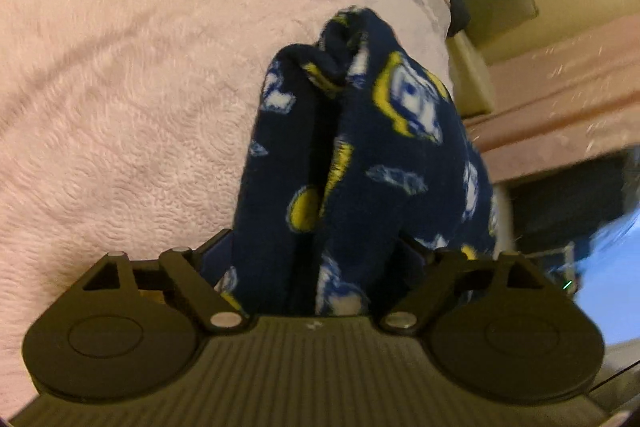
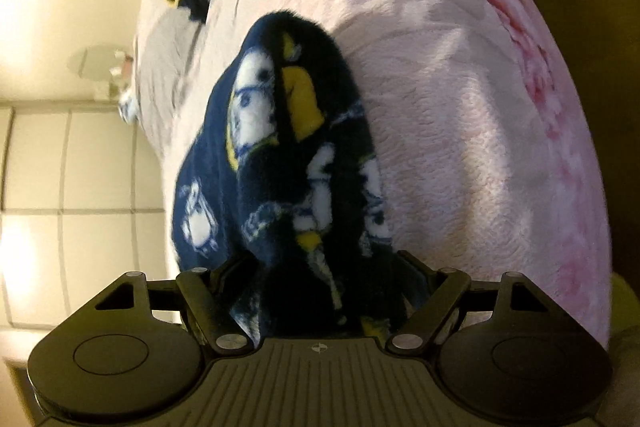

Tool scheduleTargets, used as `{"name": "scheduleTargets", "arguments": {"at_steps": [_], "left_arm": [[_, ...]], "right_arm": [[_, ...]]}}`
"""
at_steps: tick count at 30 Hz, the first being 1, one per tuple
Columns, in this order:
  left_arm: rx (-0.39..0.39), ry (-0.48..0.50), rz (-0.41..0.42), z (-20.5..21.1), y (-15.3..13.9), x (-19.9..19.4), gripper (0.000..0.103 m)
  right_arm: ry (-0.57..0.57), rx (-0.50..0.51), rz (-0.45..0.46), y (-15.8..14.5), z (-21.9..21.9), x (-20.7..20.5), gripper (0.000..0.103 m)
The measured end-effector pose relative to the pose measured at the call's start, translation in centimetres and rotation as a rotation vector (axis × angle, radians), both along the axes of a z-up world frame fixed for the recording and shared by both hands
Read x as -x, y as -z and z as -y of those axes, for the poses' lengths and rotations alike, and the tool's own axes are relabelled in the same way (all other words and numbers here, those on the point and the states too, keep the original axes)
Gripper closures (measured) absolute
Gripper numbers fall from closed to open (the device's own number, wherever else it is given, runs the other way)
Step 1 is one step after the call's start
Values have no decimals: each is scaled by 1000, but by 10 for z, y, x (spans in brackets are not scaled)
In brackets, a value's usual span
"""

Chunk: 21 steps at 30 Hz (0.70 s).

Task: Fold clothes
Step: 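Grasp the folded pants with both grippers and lift them off the bed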

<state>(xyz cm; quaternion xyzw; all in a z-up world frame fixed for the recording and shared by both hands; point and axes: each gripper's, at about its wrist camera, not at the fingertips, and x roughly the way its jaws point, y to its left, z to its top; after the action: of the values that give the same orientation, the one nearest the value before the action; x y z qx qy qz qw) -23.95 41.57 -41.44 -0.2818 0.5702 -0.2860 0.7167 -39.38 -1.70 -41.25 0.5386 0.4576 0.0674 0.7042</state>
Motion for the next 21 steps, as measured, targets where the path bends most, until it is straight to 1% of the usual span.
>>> {"name": "scheduleTargets", "arguments": {"at_steps": [3, 4, 5, 7, 8, 9, 10, 11, 12, 14, 15, 19, 21], "left_arm": [[85, -48, -19, -4, 9, 2, 21], [108, -45, -14, -1, 8, 3, 25], [128, -38, -8, 2, 7, 3, 39], [122, -5, 31, 12, 2, 6, 48], [108, 9, 52, 17, -1, 8, 54], [108, -1, 53, 17, -1, 9, 57], [111, -18, 49, 16, -1, 11, 63], [114, -35, 45, 14, -1, 13, 68], [117, -52, 41, 12, -1, 14, 70], [110, -67, 84, 11, -13, 22, 75], [111, -82, 104, 10, -20, 27, 76], [124, -179, 162, 3, -48, 55, 78], [133, -253, 179, -6, -62, 75, 78]], "right_arm": [[-10, 0, 7, 2, -3, -3, 23], [-13, 0, 10, 3, -4, -4, 23], [-17, 0, 12, 4, -5, -5, 23], [-23, 0, 17, 5, -7, -6, 39], [-26, 0, 20, 6, -9, -7, 51], [-30, 0, 22, 6, -10, -8, 55], [-27, -7, 16, 9, -9, -9, 58], [-34, -9, 17, 7, -8, -10, 63], [-48, -8, 25, 4, -8, -11, 68], [-78, -5, 41, -3, -7, -13, 72], [-93, -3, 48, -6, -7, -14, 73], [-174, -4, 103, -33, -12, -24, 75], [-259, -10, 120, -48, -32, -31, 75]]}}
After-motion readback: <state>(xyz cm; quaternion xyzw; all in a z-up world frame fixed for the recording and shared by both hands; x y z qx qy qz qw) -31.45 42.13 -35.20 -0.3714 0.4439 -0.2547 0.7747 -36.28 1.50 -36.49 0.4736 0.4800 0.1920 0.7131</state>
